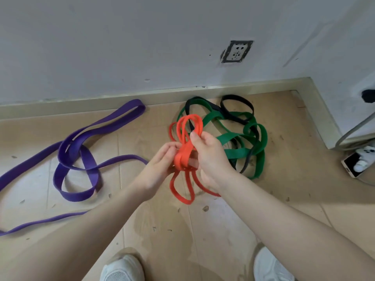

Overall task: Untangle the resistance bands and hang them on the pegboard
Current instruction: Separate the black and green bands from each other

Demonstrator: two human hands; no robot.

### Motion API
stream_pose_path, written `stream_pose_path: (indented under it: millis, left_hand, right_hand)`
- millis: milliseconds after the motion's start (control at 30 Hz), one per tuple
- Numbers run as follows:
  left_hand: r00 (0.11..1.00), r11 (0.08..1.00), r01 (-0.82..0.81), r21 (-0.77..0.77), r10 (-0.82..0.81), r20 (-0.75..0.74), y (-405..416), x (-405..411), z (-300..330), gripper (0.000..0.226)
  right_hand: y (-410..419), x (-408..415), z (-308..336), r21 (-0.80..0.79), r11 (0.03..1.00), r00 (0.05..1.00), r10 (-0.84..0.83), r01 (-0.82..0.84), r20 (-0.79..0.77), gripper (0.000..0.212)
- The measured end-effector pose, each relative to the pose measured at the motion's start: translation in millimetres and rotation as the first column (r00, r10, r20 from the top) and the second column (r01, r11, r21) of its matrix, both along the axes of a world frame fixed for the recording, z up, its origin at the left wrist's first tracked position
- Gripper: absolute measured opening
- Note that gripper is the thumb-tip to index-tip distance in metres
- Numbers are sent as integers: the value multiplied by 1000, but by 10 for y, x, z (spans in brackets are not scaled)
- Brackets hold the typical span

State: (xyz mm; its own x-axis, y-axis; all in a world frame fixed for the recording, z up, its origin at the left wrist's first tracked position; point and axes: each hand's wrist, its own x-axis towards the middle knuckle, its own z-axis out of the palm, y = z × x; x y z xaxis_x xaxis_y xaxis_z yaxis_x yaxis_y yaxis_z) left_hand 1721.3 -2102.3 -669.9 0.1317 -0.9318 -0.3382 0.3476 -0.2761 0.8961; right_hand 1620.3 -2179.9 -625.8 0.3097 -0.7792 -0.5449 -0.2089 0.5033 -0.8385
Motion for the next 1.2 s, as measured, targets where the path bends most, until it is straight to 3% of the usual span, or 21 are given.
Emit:
stream_pose_path:
  millis: [133,200,367,433,533,567,700,800,867,967,1033,1100,1200]
  left_hand:
    - [996,998,31,-49,-27,86,2,48,54,37]
    - [996,1000,6,-28,-3,91,-3,27,72,35]
    - [961,960,-277,39,276,17,-42,93,178,17]
    - [929,928,-369,57,369,16,-90,159,205,13]
    - [892,888,-450,98,452,-3,-152,165,256,17]
    - [886,881,-459,112,464,-18,-165,151,267,19]
    - [871,867,-471,165,487,-73,-199,161,326,22]
    - [871,872,-457,175,478,-109,-225,234,389,22]
    - [874,881,-451,141,468,-130,-238,268,456,18]
    - [844,861,-502,77,507,-176,-305,344,590,9]
    - [815,827,-558,66,562,-139,-387,418,660,12]
    - [799,798,-601,55,602,-7,-476,477,731,20]
    - [784,798,-601,-34,598,166,-557,493,853,20]
  right_hand:
    - [-122,16,20,57,996,994,-69,65,87,20]
    - [-197,-11,48,-13,999,996,38,-37,82,22]
    - [-511,-185,2,-267,907,940,280,-326,-195,34]
    - [-596,-350,-145,-286,806,845,429,-518,-320,31]
    - [-522,-513,-434,-225,572,604,651,-789,-460,50]
    - [-486,-510,-508,-258,527,580,658,-810,-480,52]
    - [-367,-371,-701,-463,457,650,524,-760,-550,52]
    - [-376,-318,-714,-559,395,685,440,-729,-581,34]
    - [-433,-329,-554,-506,438,669,513,-743,-538,28]
    - [-531,-355,-157,-457,389,600,536,-800,-594,23]
    - [-573,-364,142,-478,420,636,501,-771,-587,17]
    - [-550,-345,475,-477,561,736,500,-677,-457,12]
    - [-512,-239,938,-326,819,875,480,-471,-58,10]
